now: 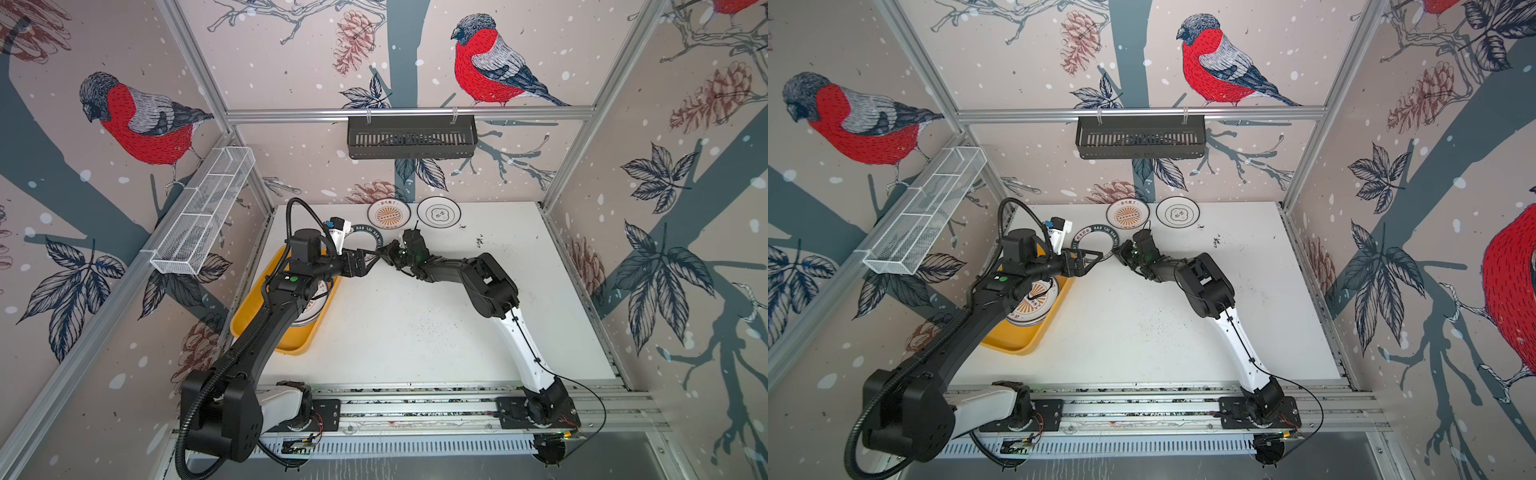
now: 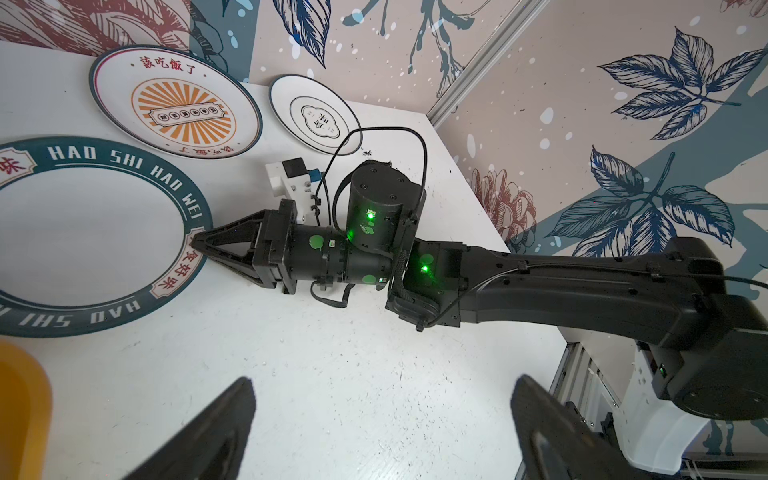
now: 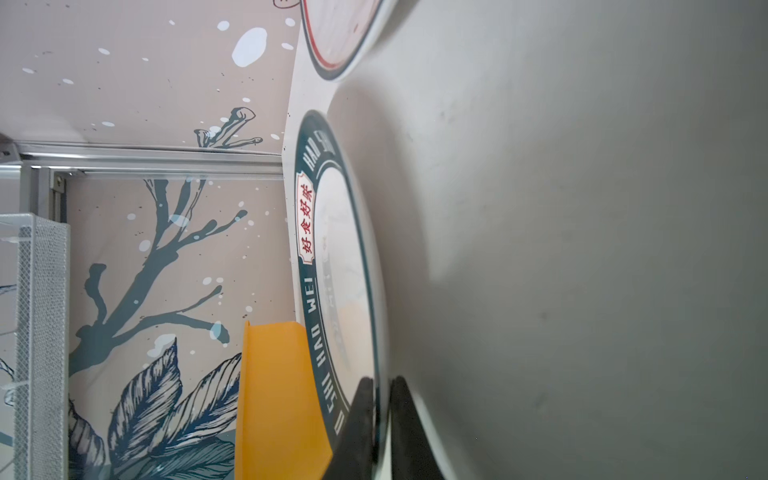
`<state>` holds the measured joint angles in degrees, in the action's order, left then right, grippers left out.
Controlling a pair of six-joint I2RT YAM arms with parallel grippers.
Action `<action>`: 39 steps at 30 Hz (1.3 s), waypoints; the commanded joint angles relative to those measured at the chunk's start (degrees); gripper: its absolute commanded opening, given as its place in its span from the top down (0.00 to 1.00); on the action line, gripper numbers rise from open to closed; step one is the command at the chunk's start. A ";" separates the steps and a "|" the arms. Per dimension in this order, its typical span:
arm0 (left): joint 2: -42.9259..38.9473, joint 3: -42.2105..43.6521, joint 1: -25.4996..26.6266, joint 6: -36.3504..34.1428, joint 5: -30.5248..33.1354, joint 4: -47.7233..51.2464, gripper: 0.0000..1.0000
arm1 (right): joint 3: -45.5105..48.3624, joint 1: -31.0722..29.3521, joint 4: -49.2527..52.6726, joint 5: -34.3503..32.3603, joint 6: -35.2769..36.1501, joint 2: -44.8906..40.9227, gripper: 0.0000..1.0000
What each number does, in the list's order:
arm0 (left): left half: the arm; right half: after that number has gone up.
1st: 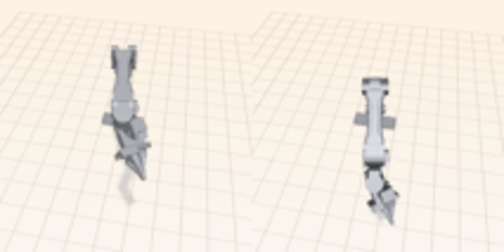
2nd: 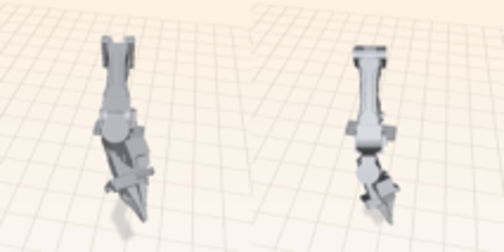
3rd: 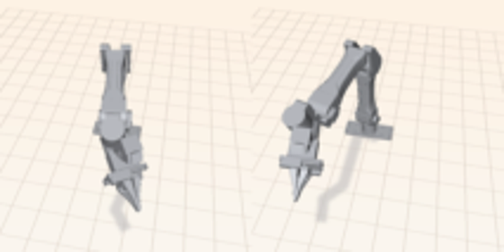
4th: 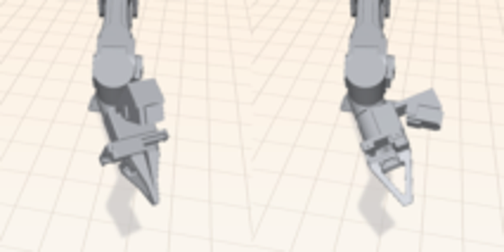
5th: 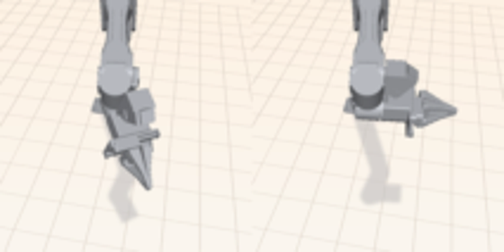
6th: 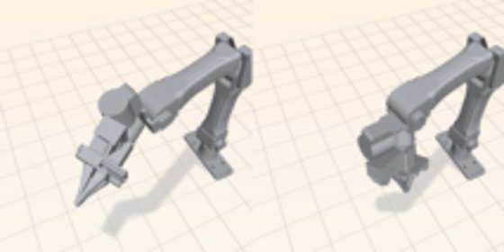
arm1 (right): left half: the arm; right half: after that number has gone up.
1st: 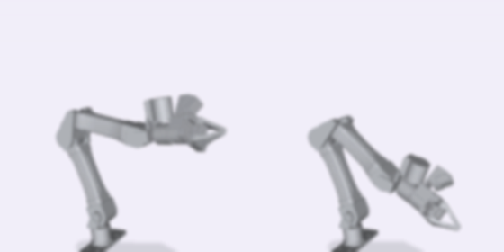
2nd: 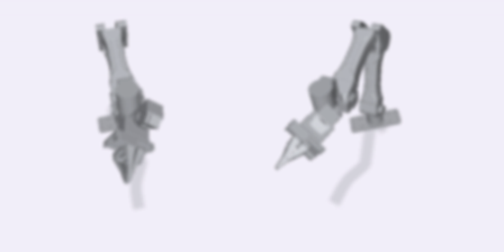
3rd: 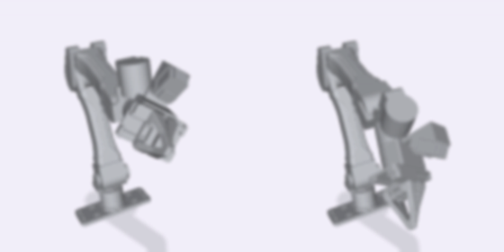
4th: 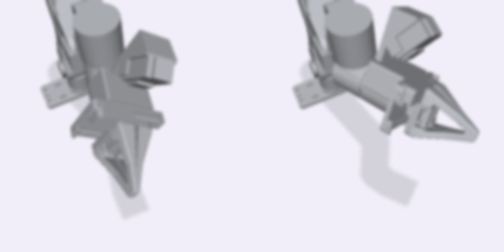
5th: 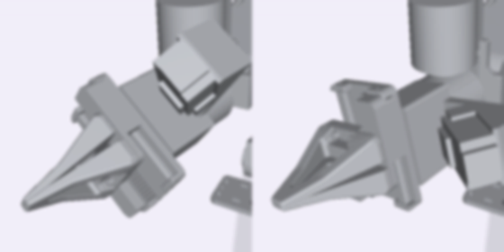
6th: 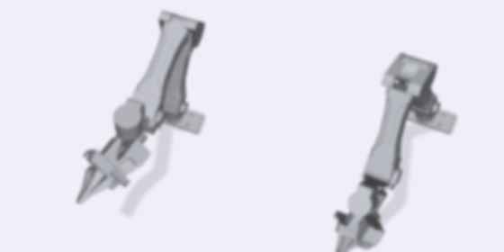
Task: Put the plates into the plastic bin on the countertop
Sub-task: 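Close the right gripper on the green-rimmed plate rim nearest the robot, then lift the green-rimmed plate on edge with the right gripper toward the left gripper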
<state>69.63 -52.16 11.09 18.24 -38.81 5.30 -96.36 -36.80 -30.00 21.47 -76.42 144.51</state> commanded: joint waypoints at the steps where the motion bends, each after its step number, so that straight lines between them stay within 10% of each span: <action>1: 0.03 -0.38 0.04 -0.20 0.14 -0.98 0.04 | 0.56 0.02 5.30 -0.04 -0.26 0.47 0.92; 39: 4.25 -0.40 -5.24 3.37 7.62 0.58 0.04 | 15.85 4.80 2.45 1.35 7.91 -18.01 0.97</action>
<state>73.47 -52.53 6.90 19.81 -31.44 7.14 -81.32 -32.01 -23.29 20.60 -68.82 128.22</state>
